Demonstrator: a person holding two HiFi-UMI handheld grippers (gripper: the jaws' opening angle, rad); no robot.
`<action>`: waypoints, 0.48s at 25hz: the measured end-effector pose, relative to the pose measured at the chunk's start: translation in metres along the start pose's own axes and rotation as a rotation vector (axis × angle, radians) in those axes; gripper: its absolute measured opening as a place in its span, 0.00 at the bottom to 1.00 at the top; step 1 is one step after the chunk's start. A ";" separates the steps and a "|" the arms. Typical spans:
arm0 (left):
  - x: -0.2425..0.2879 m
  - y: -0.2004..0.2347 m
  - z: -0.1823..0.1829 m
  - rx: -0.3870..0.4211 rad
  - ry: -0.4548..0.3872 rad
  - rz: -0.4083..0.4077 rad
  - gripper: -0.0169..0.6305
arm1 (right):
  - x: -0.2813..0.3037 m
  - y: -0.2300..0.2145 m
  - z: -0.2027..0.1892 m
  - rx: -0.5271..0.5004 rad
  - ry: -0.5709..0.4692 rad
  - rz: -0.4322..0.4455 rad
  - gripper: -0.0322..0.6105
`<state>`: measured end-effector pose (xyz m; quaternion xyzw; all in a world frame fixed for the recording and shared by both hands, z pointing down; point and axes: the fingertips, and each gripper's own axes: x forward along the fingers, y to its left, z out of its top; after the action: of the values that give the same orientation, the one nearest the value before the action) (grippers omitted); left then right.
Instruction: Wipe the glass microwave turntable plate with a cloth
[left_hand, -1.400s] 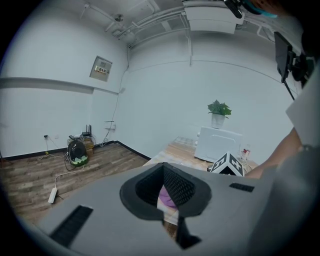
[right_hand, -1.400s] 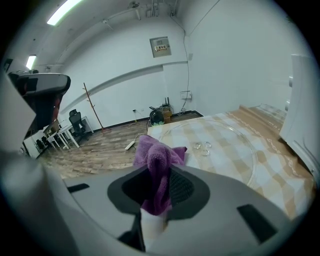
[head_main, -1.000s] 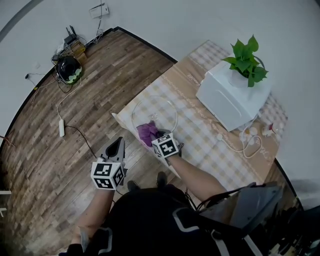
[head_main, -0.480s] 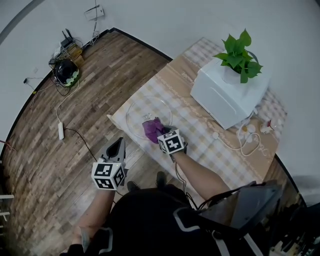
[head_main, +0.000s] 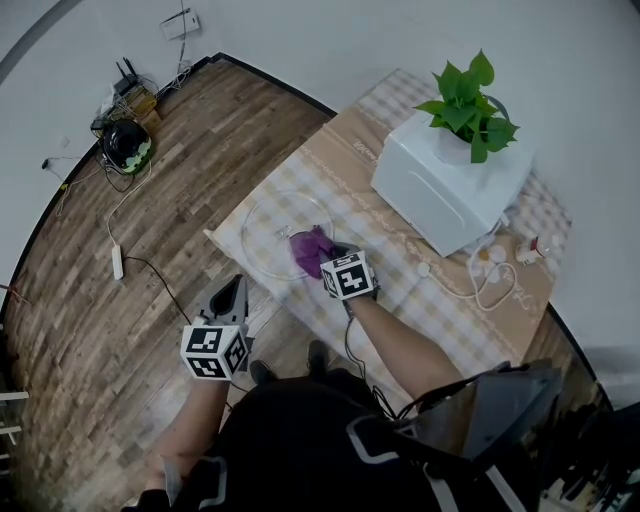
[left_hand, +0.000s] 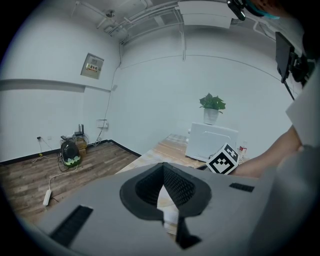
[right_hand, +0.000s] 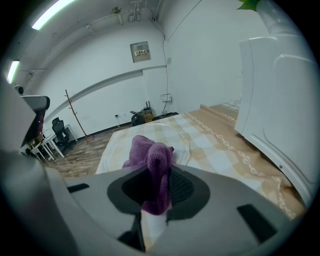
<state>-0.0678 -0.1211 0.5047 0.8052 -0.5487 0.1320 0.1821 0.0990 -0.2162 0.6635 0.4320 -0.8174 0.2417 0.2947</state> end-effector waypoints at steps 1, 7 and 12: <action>0.000 0.000 -0.001 -0.003 0.001 0.002 0.03 | -0.001 -0.004 0.000 0.010 -0.005 -0.004 0.18; 0.001 0.001 -0.008 -0.018 0.017 0.017 0.03 | -0.007 -0.029 -0.001 0.067 -0.036 -0.039 0.18; -0.006 0.004 -0.014 -0.021 0.028 0.014 0.03 | -0.013 -0.039 -0.004 0.092 -0.045 -0.078 0.18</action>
<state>-0.0738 -0.1107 0.5154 0.7975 -0.5530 0.1389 0.1973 0.1389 -0.2265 0.6627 0.4821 -0.7942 0.2576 0.2655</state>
